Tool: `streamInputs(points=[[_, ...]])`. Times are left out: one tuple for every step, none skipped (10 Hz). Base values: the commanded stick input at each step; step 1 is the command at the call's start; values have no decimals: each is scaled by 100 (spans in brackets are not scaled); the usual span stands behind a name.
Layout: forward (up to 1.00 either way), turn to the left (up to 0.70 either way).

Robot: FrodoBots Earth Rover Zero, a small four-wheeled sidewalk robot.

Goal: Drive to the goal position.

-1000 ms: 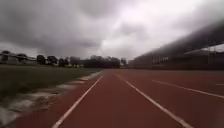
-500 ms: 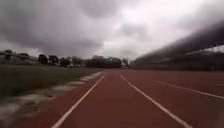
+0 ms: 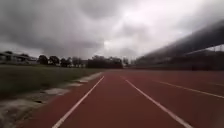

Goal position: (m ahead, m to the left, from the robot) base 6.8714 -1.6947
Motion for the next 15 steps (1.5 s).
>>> streamInputs(points=[[70, 0], [70, 1], [70, 2], [70, -2], [70, -17], [70, -30], [70, -20], [70, 5], [70, 8], [70, 2], [70, 0], [70, 0], [70, 0], [70, 0], [70, 0]])
